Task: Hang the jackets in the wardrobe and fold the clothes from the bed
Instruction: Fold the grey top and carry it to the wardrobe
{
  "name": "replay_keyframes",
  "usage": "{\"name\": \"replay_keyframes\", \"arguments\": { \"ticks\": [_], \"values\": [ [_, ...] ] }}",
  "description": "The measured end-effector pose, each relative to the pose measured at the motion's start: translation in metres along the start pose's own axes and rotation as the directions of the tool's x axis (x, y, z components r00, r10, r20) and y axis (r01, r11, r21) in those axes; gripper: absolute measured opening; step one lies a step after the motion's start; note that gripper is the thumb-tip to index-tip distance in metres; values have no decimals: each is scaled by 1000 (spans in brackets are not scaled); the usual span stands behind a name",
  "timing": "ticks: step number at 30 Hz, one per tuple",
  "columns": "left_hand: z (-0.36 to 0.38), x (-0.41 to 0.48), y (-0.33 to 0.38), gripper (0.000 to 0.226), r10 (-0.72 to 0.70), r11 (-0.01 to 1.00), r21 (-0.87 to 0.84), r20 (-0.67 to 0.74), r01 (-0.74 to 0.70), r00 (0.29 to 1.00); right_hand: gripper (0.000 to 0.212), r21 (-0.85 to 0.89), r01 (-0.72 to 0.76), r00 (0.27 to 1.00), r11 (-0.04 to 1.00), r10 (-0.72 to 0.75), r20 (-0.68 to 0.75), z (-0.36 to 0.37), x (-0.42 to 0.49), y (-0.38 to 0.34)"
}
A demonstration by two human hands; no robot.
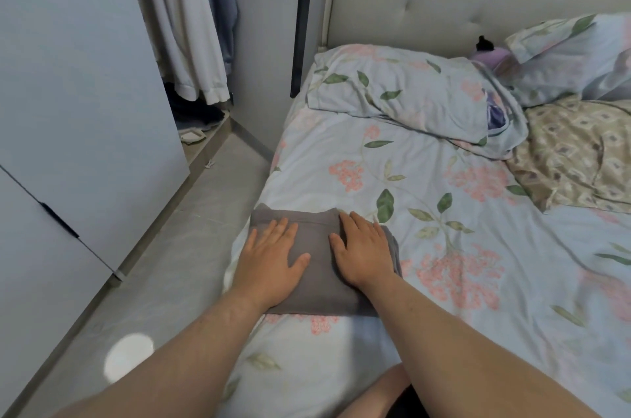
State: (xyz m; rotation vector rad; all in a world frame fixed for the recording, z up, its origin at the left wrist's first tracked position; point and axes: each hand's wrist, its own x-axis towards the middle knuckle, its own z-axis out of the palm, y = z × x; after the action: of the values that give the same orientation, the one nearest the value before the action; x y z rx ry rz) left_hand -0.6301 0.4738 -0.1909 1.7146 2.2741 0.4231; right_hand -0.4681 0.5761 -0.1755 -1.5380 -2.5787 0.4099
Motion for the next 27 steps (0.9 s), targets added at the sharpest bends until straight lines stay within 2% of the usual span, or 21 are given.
{"name": "replay_keyframes", "arguments": {
  "ticks": [3, 6, 9, 11, 15, 17, 19, 21, 22, 24, 27],
  "values": [
    [-6, -17, 4, 68, -130, 988, -86, -17, 128, 991, 54, 41, -42, 999, 998, 44, -30, -12, -9, 0],
    [-15, -34, 10, 63, -263, 953, -164, -41, 253, 964, 53, 19, -94, 996, 995, 94, -1, -23, -19, 1],
    [-28, -45, 19, 63, -505, 837, -248, -3, 489, 863, 53, 54, -247, 968, 967, 244, 57, -34, -30, 1],
    [-35, -49, 18, 66, -595, 755, -293, 69, 587, 801, 53, 162, -380, 923, 911, 363, 127, -41, -36, 2],
    [-45, -54, 8, 61, -628, 708, -307, 142, 637, 766, 61, 343, -576, 818, 742, 518, 252, -52, -43, 13],
    [-49, -56, 7, 56, -641, 690, -305, 164, 656, 750, 57, 434, -646, 762, 628, 565, 316, -53, -44, 19],
    [-53, -58, 9, 49, -650, 693, -253, 185, 675, 737, 48, 523, -670, 737, 527, 558, 381, -50, -47, 25],
    [-55, -61, 11, 41, -625, 701, -236, 251, 673, 739, 44, 545, -661, 745, 515, 536, 397, -47, -48, 30],
    [-55, -63, 13, 39, -603, 684, -279, 304, 674, 738, 46, 543, -656, 750, 524, 530, 396, -47, -48, 31],
    [-54, -67, 15, 44, -570, 578, -425, 400, 697, 717, 54, 527, -655, 753, 541, 525, 396, -46, -46, 33],
    [-47, -65, 13, 52, -603, 353, -635, 407, 687, 686, 63, 515, -664, 746, 542, 528, 407, -46, -45, 32]
  ]
}}
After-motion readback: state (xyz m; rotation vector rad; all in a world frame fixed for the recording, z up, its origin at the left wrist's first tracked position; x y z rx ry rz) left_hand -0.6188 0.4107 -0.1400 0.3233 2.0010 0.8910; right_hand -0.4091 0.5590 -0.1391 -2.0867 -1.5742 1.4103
